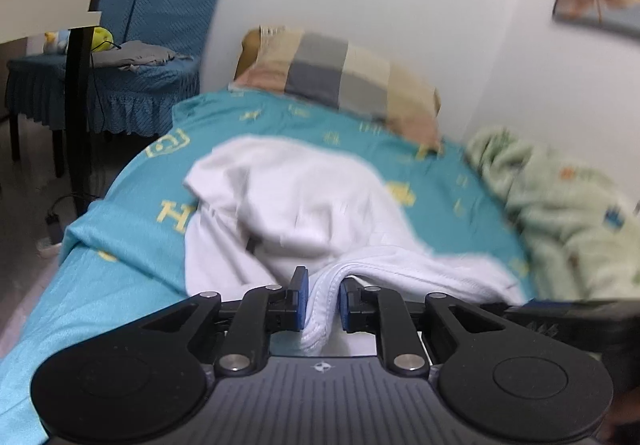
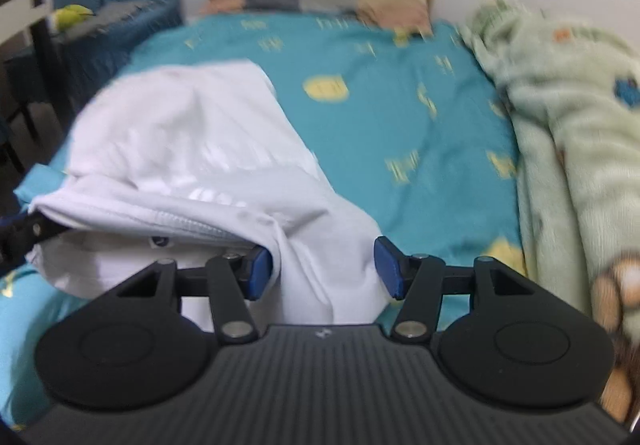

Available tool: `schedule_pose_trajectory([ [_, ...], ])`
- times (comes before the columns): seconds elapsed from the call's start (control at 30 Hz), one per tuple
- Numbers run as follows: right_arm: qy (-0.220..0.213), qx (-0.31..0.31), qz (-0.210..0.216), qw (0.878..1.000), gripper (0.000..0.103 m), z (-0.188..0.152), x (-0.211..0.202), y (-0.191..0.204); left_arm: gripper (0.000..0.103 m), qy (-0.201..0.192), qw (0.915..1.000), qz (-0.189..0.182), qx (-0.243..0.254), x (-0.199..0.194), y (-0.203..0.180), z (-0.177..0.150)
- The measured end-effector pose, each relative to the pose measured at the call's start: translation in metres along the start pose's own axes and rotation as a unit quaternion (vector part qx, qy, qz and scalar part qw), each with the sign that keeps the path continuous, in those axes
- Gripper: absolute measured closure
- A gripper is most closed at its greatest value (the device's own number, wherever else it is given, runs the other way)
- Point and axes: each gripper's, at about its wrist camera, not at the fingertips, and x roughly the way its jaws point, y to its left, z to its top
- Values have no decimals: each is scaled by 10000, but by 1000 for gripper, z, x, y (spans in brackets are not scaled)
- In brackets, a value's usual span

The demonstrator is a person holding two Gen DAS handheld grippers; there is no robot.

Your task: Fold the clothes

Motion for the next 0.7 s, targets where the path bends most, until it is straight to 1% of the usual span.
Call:
schedule_pose_trajectory([
  [0.03, 123, 122, -29, 9998, 46, -2, 3, -4, 82, 79, 9999, 100, 98, 4, -3, -6],
  [0.1, -11, 520, 59, 9986, 47, -4, -5, -16, 81, 115, 9997, 167, 118, 6, -3, -8],
  [0.17, -513, 645, 230, 9963, 47, 2, -22, -20, 80, 131, 9996, 214, 111, 6, -2, -9],
  [0.23, -1147, 627, 213, 9912, 47, 8, -42, -21, 77, 148, 9995, 261, 105, 6, -1, -9],
  [0.3, -1766, 568, 163, 9825, 48, 14, -59, -22, 75, 164, 9993, 308, 98, 6, 0, -10],
  [0.33, -1945, 508, 129, 9795, 48, 16, -63, -22, 75, 173, 9993, 331, 95, 6, 0, -10],
  [0.37, -1987, 451, 127, 9789, 48, 19, -63, -24, 76, 181, 9992, 355, 92, 6, 1, -11],
  [0.4, -1896, 463, 139, 9807, 48, 22, -59, -27, 78, 189, 9991, 378, 89, 6, 1, -11],
  [0.43, -1762, 576, 192, 9825, 48, 22, -53, -32, 84, 197, 9990, 402, 85, 6, 1, -12],
  [0.47, -1630, 727, 208, 9837, 48, 23, -46, -39, 91, 110, 9993, 357, 8, 2, 3, -9],
  [0.57, -1231, 1180, 256, 9850, 48, 26, -24, -60, 94, -258, 9991, 149, -308, -14, 10, 3],
  [0.63, -1021, 1685, 413, 9795, 48, 25, -13, -77, 95, -503, 9974, 10, -517, -25, 14, 11],
  [0.7, -914, 1868, 428, 9772, 47, 22, -4, -82, 95, -657, 9959, -155, -599, -34, 13, 17],
])
